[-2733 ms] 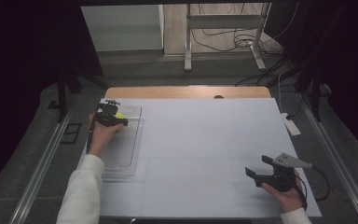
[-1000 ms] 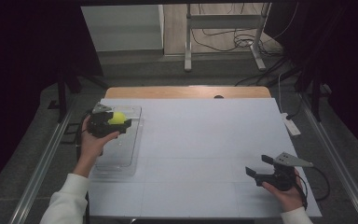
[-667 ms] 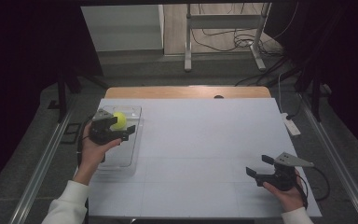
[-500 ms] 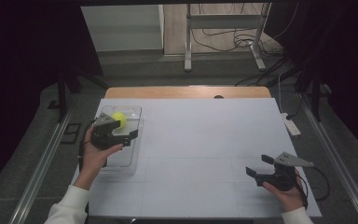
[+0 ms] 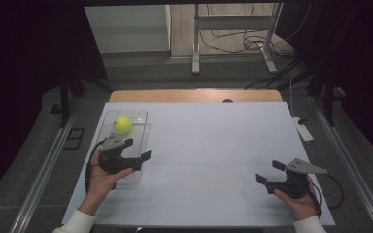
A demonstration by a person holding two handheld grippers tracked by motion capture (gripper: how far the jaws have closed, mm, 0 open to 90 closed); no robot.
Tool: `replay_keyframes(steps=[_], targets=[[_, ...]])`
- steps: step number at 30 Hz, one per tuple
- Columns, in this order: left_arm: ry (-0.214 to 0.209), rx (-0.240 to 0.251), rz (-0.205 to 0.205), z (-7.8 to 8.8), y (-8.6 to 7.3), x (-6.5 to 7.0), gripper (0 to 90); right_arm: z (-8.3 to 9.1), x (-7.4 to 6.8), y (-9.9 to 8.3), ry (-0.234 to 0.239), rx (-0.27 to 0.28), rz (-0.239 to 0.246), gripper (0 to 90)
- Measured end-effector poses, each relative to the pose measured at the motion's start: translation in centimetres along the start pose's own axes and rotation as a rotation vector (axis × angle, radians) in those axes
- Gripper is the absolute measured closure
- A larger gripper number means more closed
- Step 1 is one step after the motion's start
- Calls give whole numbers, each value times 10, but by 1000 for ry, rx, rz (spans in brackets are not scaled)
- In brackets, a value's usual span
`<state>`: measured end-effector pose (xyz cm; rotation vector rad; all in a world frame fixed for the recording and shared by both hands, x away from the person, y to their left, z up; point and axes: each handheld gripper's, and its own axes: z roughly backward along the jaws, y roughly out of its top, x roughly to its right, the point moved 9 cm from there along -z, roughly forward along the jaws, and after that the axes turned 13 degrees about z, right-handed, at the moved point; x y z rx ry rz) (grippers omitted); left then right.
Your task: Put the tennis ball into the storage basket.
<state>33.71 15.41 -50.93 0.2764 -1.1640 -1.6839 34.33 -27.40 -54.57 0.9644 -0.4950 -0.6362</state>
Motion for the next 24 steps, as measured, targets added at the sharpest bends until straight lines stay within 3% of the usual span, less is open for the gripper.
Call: replay_keyframes(steps=[9,24], targets=[[-16,-7,0,0,-19,3,147,1,-1,2,6,12,10,120],[-17,-12,-22,-4,-24,4,146,1,-1,2,6,12,11,117]])
